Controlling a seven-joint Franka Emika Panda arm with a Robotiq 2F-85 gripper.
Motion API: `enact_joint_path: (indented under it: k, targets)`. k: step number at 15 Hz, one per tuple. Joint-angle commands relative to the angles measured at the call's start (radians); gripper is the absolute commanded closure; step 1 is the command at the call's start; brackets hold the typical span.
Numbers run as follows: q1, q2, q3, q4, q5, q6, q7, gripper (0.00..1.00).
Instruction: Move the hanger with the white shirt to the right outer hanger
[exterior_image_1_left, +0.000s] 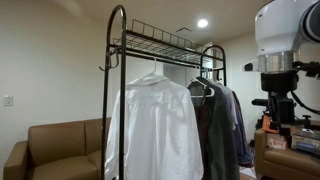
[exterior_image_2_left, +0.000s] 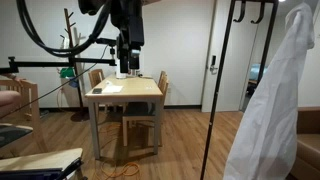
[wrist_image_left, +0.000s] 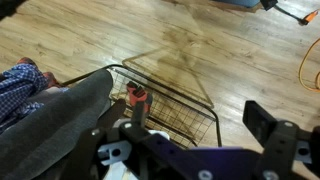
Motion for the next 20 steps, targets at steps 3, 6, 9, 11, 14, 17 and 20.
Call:
enact_joint_path:
  k: [3, 6, 9, 11, 14, 17, 20]
  targets:
    - [0.008, 0.002, -0.006, 0.002, -0.004, -0.003, 0.004, 0.0]
    - [0.008, 0.002, -0.006, 0.002, -0.004, -0.003, 0.004, 0.0]
    - [0.005, 0.004, -0.002, 0.007, -0.011, -0.006, 0.007, 0.0]
    - [0.0, 0.011, -0.009, 0.018, -0.007, 0.043, 0.017, 0.0]
    - [-0.01, 0.035, -0.022, 0.056, -0.026, 0.143, 0.0, 0.0]
    - [-0.034, 0.065, -0.026, 0.104, -0.078, 0.248, 0.002, 0.0]
    - [-0.062, 0.135, -0.033, 0.165, -0.13, 0.362, 0.002, 0.0]
